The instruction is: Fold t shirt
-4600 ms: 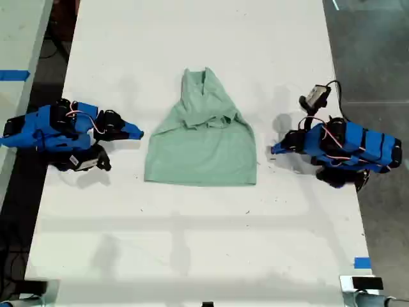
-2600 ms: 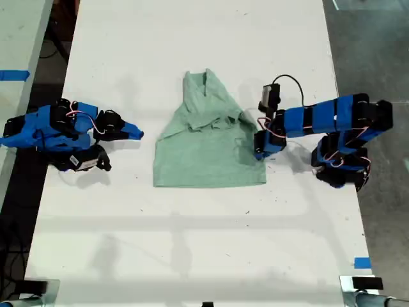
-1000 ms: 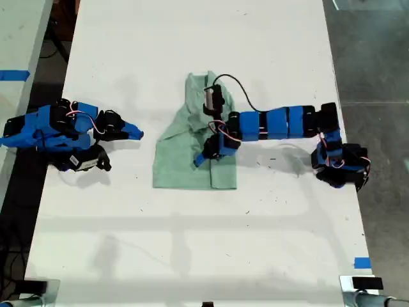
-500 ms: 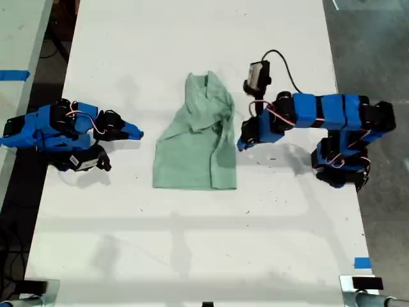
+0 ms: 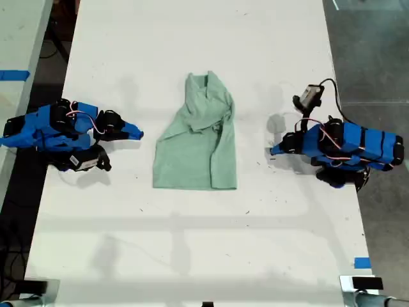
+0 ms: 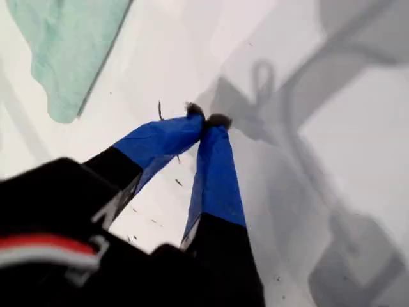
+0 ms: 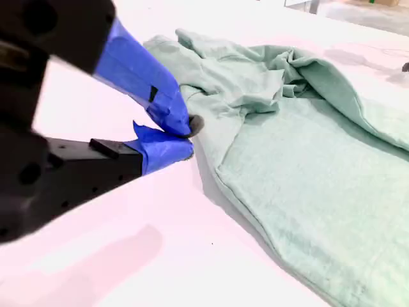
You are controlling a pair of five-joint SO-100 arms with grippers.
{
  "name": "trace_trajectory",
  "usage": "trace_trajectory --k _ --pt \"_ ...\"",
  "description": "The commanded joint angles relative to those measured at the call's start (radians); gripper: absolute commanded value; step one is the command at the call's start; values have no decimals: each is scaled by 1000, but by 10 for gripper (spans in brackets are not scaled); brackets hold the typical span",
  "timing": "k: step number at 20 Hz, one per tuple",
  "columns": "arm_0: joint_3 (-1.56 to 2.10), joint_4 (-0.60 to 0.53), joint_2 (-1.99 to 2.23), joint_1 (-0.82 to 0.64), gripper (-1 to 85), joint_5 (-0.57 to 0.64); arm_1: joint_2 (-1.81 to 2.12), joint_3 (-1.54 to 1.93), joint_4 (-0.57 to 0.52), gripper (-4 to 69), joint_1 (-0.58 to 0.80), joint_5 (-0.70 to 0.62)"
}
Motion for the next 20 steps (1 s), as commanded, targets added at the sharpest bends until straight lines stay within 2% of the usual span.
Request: trace_trajectory --k 1,2,4,6,10,14,16,20 --pt "6 -2 8 5 0 8 61 49 -18 19 -18 -29" --pt "6 2 8 3 0 8 61 49 -18 20 -6 -37" --pt "6 0 8 6 0 8 61 55 8 20 -3 29" --pt "6 0 8 5 0 8 61 81 -35 21 -28 40" --pt "6 2 8 3 0 8 61 84 -15 22 -52 97" --pt "6 2 8 5 0 8 61 84 -14 19 -60 104" --pt "6 2 8 5 0 8 61 84 -15 -21 -58 107" --pt "6 2 8 5 0 8 61 87 -8 -19 -55 132"
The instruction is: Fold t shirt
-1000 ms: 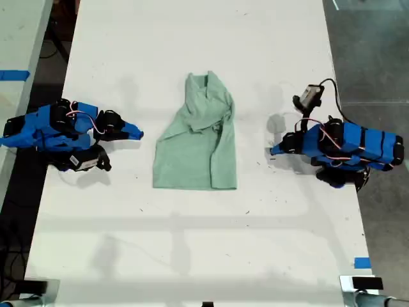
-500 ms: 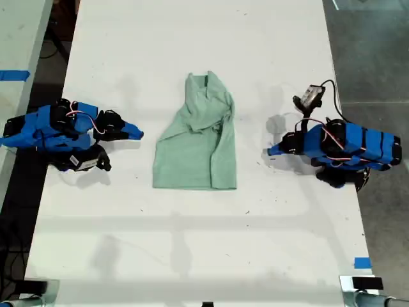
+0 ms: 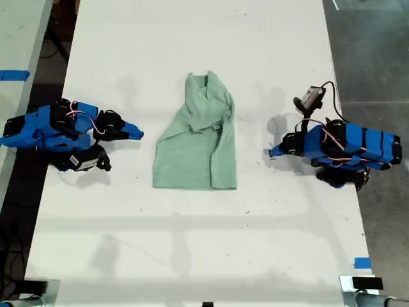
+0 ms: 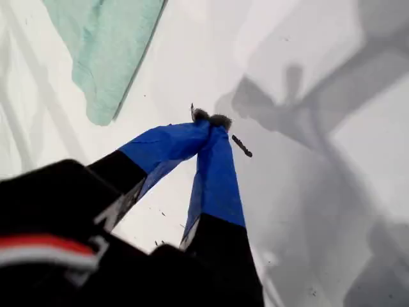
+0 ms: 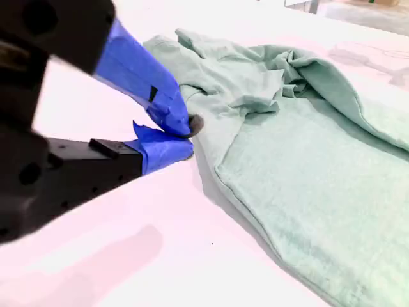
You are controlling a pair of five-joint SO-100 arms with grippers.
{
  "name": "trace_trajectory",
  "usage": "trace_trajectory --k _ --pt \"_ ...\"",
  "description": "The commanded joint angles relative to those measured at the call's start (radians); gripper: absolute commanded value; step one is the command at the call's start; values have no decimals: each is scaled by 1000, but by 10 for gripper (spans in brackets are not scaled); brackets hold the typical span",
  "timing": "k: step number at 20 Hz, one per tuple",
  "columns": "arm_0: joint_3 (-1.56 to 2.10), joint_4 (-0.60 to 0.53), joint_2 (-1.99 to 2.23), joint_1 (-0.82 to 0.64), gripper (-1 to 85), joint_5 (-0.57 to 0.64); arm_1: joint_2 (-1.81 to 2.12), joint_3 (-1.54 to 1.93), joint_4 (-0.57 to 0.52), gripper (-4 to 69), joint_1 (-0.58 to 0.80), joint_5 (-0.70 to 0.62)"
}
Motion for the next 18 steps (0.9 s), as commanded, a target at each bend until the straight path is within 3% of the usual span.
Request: trace_trajectory --k 1,10,12,14,18 --pt "6 2 8 5 0 8 14 61 -5 -19 0 18" --pt "6 2 8 6 0 8 12 61 0 25 -2 74" --pt "6 2 8 6 0 8 12 61 0 -16 -6 31" --pt "6 2 8 6 0 8 12 57 14 -13 -9 34" --pt "6 2 8 6 0 8 12 52 23 -10 -6 201"
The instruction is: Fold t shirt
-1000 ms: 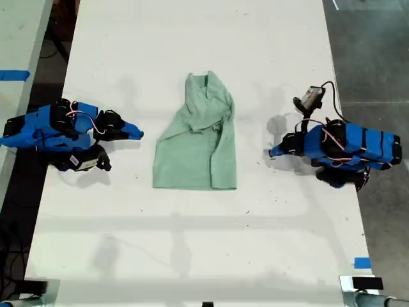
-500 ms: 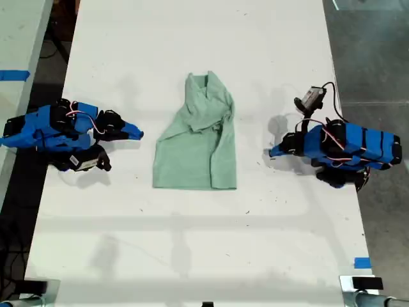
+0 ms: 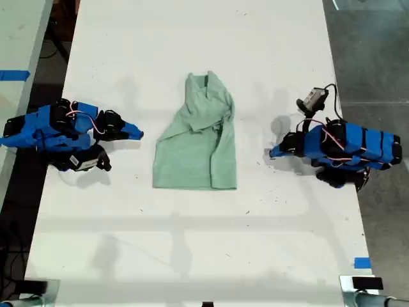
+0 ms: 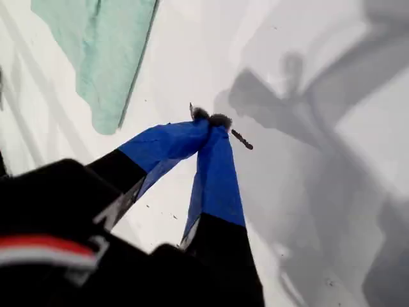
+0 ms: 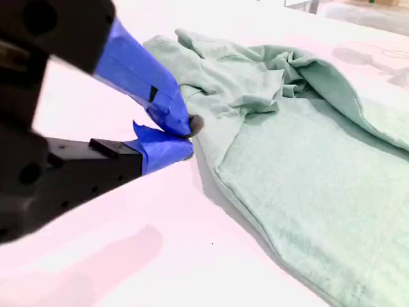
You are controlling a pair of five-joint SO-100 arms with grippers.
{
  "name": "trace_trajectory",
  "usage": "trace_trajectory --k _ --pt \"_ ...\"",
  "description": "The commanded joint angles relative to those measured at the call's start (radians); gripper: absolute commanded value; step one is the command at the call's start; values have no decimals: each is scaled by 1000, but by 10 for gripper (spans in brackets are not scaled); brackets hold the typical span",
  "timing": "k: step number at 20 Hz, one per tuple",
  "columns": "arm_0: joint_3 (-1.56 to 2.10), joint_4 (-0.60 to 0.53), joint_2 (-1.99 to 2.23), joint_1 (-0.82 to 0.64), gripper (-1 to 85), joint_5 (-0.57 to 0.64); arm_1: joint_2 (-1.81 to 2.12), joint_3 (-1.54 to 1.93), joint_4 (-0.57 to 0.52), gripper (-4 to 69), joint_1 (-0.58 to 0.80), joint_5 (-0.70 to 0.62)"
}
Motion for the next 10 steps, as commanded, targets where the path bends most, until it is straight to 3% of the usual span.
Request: trace_trajectory --k 1,2,3,6,10 --pt "6 2 8 6 0 8 12 51 11 -9 -15 91" --pt "6 2 8 6 0 8 12 49 12 -4 -57 176" --pt "6 2 8 6 0 8 12 48 11 24 -152 351" --pt "6 2 8 5 0 8 12 51 3 81 -357 405" --pt "6 2 8 6 0 8 12 48 -21 83 -195 397"
